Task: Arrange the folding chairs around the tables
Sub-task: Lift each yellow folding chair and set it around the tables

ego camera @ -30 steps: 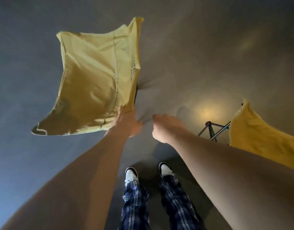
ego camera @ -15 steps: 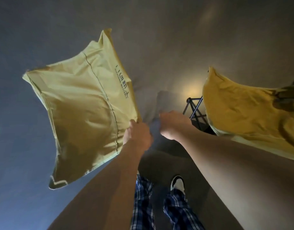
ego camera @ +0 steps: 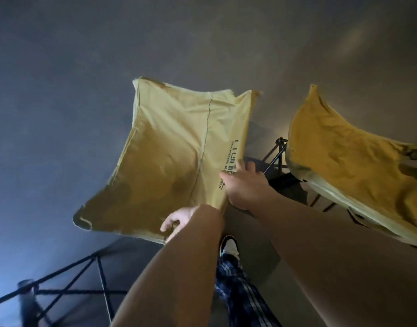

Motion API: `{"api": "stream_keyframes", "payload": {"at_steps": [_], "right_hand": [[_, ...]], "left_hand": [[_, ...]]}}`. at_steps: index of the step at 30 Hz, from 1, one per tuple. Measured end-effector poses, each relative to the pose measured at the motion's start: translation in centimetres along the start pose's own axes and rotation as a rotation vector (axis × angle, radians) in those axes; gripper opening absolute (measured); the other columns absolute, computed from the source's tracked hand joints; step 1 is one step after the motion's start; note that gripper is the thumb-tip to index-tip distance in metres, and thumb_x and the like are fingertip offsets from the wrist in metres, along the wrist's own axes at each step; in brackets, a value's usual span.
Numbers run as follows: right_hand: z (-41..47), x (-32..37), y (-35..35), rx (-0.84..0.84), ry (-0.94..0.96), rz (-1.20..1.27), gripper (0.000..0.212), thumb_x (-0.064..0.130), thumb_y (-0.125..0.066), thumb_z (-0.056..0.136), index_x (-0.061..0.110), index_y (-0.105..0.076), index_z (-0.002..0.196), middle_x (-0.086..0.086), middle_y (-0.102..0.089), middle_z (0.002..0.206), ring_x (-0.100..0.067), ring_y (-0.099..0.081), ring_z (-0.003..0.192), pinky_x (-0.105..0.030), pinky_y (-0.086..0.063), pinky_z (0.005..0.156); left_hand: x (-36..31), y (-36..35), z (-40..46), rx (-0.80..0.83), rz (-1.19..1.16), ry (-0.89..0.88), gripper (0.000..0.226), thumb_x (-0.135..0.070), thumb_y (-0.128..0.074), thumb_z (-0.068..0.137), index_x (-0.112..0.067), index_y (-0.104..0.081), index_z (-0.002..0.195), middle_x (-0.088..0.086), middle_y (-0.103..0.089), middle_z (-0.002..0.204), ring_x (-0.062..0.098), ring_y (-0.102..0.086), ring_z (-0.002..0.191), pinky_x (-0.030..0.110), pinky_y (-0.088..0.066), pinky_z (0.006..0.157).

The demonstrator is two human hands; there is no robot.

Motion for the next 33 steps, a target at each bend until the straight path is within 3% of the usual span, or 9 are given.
{"api": "stream_keyframes", "payload": {"at_steps": [3,5,7,10,13,16,21,28,33], "right_hand": [[-0.3,0.4,-1.7,0.080,0.040,-0.232,0.034,0.016,-0.042,0.096,0.024,-0.061,0.123,-0.013,0.002,0.162,-0.042,0.005,0.145,-0.057,-0.008,0.115],[-0.6,1.2,-3.5,0.148,0.053,-0.330,0.031,0.017,-0.044,0.096,0.024,-0.066,0.117,-0.012,-0.028,0.157,-0.039,-0.013,0.144,-0.056,-0.005,0.115],[-1.5,2.2,-5.6,0.174,0.074,-0.339,0.027,0.012,-0.044,0.094,0.024,-0.067,0.103,-0.003,-0.063,0.116,-0.032,-0.047,0.123,-0.055,-0.011,0.113],[-2.8,3.3,-7.7,0.170,0.183,-0.301,0.015,0.014,-0.047,0.096,0.021,-0.059,0.090,0.002,-0.055,0.082,-0.025,-0.060,0.102,-0.046,-0.028,0.105],[-3.5,3.3,-8.6,0.128,0.209,-0.168,0.050,0.061,-0.031,0.099,0.018,-0.056,0.095,-0.004,-0.059,0.089,-0.025,-0.058,0.091,-0.041,-0.034,0.084],[-4.8,3.8,-8.5,0.164,0.256,-0.205,0.070,0.085,-0.027,0.082,0.022,-0.054,0.093,0.001,-0.059,0.085,-0.022,-0.055,0.085,-0.044,-0.032,0.090],[-7.6,5.8,-5.2,-0.220,0.271,-0.170,0.014,0.011,-0.051,0.093,0.013,-0.064,0.098,0.001,-0.045,0.068,-0.024,-0.053,0.068,-0.032,-0.041,0.064],[-13.8,2.9,2.8,-0.066,0.099,-0.005,0.032,0.037,-0.075,0.080,0.014,-0.058,0.094,0.000,-0.057,0.081,-0.022,-0.058,0.079,-0.033,-0.052,0.071],[-18.9,-0.7,5.0,-0.134,-0.108,0.060,0.028,0.008,-0.060,0.087,0.014,-0.042,0.066,-0.003,-0.049,0.068,-0.016,-0.043,0.054,-0.026,-0.029,0.043]], "left_hand": [[1.7,-4.7,0.5,0.161,-0.078,0.157,0.048,-0.055,-0.063,0.085,-0.016,-0.062,0.114,0.000,-0.058,0.093,0.021,-0.060,0.097,0.040,-0.051,0.093],[2.0,-7.2,1.0,0.040,-0.201,0.169,0.051,-0.066,-0.060,0.081,-0.017,-0.065,0.096,-0.001,-0.064,0.089,0.022,-0.066,0.091,0.039,-0.053,0.083],[1.3,-8.6,1.4,-0.188,-0.254,0.125,0.044,-0.058,-0.058,0.085,-0.021,-0.062,0.108,-0.001,-0.065,0.100,0.023,-0.065,0.094,0.037,-0.050,0.075],[-0.1,-10.0,1.1,-0.313,-0.215,0.077,0.029,-0.021,-0.055,0.092,-0.017,-0.062,0.120,0.002,-0.063,0.114,0.026,-0.062,0.106,0.038,-0.050,0.080],[1.6,-12.1,0.5,-0.313,-0.167,0.105,0.028,-0.016,-0.056,0.092,-0.015,-0.064,0.119,0.003,-0.064,0.114,0.026,-0.064,0.106,0.038,-0.052,0.083],[5.0,-13.3,-1.2,-0.361,-0.202,0.113,0.027,-0.018,-0.053,0.094,-0.020,-0.062,0.119,0.001,-0.063,0.112,0.026,-0.062,0.104,0.036,-0.048,0.082],[7.7,-13.2,-6.9,-0.812,-0.217,0.188,0.026,-0.017,-0.042,0.097,-0.029,-0.062,0.110,0.001,-0.067,0.105,0.029,-0.066,0.094,0.037,-0.041,0.077],[10.8,-6.4,-17.1,-1.156,0.109,0.253,0.027,-0.017,-0.039,0.095,-0.032,-0.056,0.108,-0.004,-0.059,0.095,0.026,-0.061,0.091,0.041,-0.035,0.085],[9.6,-0.3,-22.1,-1.346,0.119,0.359,0.025,-0.022,-0.041,0.097,-0.031,-0.054,0.116,0.000,-0.057,0.104,0.027,-0.052,0.110,0.055,-0.036,0.087]]}}
Point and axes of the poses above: each hand's wrist, its own z-axis towards the middle knuckle, its own y-axis out of the back of the hand, x = y × z, the point moved 1 cm from there along z, towards the middle knuckle
